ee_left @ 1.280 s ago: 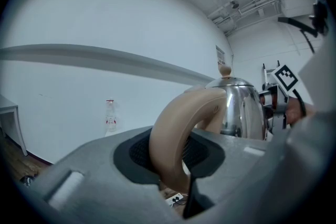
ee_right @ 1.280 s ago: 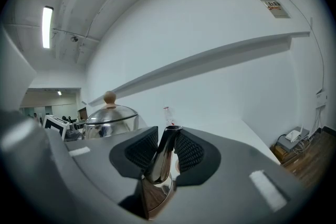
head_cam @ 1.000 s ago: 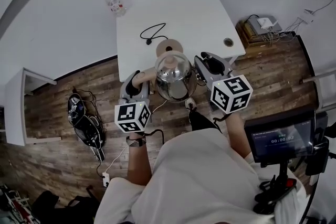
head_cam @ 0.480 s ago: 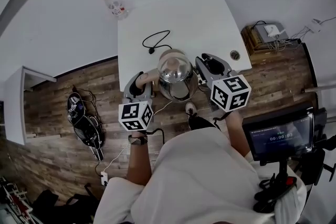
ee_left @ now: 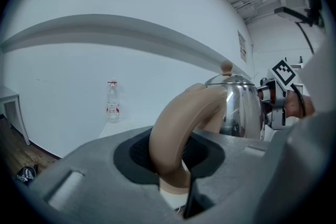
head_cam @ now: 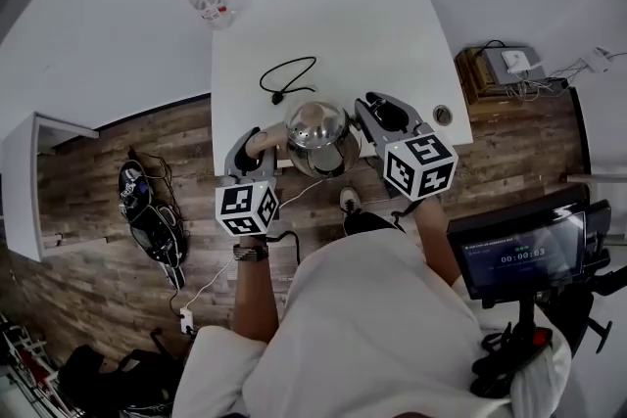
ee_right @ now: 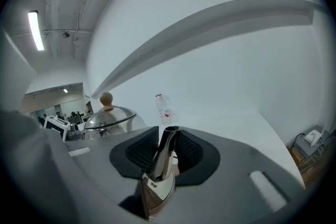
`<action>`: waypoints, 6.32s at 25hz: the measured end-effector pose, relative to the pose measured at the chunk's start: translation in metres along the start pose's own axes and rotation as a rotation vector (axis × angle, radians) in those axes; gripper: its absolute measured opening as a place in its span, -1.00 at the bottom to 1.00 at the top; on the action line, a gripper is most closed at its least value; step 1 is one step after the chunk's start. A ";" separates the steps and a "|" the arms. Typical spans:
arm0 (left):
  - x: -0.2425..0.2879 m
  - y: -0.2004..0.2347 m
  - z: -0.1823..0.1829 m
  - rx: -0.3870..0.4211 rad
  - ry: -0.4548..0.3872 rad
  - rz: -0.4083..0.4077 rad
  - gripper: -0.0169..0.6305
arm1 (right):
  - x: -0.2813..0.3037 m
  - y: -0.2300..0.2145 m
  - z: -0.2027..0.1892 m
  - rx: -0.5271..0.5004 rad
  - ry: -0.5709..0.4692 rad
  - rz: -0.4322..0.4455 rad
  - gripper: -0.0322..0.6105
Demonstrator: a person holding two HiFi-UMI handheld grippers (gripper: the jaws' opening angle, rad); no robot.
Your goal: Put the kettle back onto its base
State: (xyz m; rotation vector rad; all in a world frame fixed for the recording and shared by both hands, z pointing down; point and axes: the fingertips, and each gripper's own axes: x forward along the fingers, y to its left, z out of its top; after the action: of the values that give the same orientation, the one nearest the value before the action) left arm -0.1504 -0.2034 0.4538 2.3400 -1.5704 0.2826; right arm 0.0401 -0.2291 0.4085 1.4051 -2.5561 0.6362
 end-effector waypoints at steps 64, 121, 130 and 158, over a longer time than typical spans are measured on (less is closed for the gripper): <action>0.070 0.043 -0.092 -0.018 0.052 0.141 -0.63 | 0.099 -0.052 -0.083 -0.019 0.133 0.060 -0.59; -0.093 -0.043 -0.052 0.139 -0.026 0.053 -0.65 | -0.068 0.045 -0.087 -0.415 0.054 -0.140 -0.68; -0.168 -0.095 -0.038 0.268 -0.104 -0.033 -0.76 | -0.152 0.128 -0.063 -0.464 -0.103 -0.085 -0.89; -0.296 -0.145 0.030 0.434 -0.287 -0.109 -0.93 | -0.283 0.215 -0.016 -0.455 -0.285 -0.143 -0.89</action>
State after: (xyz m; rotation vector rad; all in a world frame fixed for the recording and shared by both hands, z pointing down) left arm -0.1290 0.0924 0.3073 2.8995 -1.6290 0.2975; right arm 0.0151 0.0963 0.2666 1.5708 -2.5391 -0.1770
